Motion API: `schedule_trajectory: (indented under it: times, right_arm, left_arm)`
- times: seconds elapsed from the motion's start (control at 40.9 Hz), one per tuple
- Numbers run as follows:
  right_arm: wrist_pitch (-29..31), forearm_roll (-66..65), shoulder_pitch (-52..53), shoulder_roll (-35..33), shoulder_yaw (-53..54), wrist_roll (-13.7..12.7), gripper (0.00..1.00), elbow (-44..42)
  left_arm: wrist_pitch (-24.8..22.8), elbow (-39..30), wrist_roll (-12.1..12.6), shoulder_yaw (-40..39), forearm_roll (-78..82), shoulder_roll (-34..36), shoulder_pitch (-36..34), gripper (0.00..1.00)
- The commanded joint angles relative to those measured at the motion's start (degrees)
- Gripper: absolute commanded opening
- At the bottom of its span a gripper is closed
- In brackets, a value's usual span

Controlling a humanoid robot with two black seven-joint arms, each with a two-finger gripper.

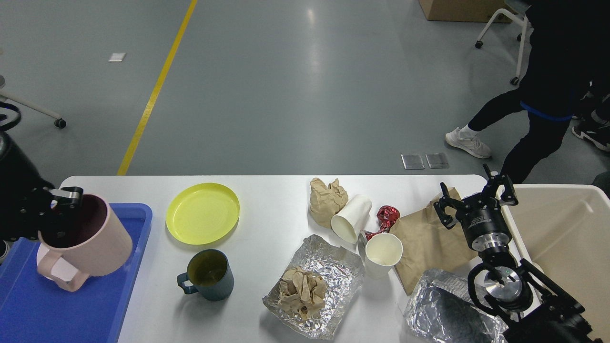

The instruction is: Tidy desktop

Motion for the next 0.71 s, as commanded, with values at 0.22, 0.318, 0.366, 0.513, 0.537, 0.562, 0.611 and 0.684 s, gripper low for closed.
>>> schedule_trajectory:
  times: [0.22,0.318,0.366,0.513,0.537,0.562,0.611,0.684]
  right_arm:
    - [0.00,0.00,-0.06,0.00,0.00,0.00,1.00,-0.01]
    - [0.00,0.00,-0.06,0.00,0.00,0.00,1.00,-0.01]
    - [0.00,0.00,-0.06,0.00,0.00,0.00,1.00,-0.01]
    - [0.00,0.00,-0.06,0.00,0.00,0.00,1.00,-0.01]
    - [0.00,0.00,0.03,0.00,0.00,0.00,1.00,-0.01]
    - [0.00,0.00,-0.06,0.00,0.00,0.00,1.00,-0.01]
    - [0.00,0.00,-0.06,0.00,0.00,0.00,1.00,-0.01]
    - [0.00,0.00,-0.06,0.00,0.00,0.00,1.00,-0.01]
  left_arm:
    - [0.09,23.77,-0.90,-0.59,12.36,26.06,18.67,0.01]
    - [0.53,30.81,-2.48,-4.80,13.76,32.13,26.93,0.01]
    - [1.40,33.45,-2.92,-8.84,15.52,34.59,31.24,0.01]
    - [4.39,42.67,-3.19,-30.68,19.65,36.89,55.62,0.02]
    - [4.66,43.56,-3.19,-33.96,19.74,36.54,59.17,0.02]
    - [4.92,44.53,-3.10,-37.21,19.75,36.19,62.60,0.02]
    - [5.10,46.81,-3.01,-42.93,19.92,35.05,69.11,0.02]
    - [5.28,50.41,-2.75,-50.23,19.83,33.03,77.73,0.02]
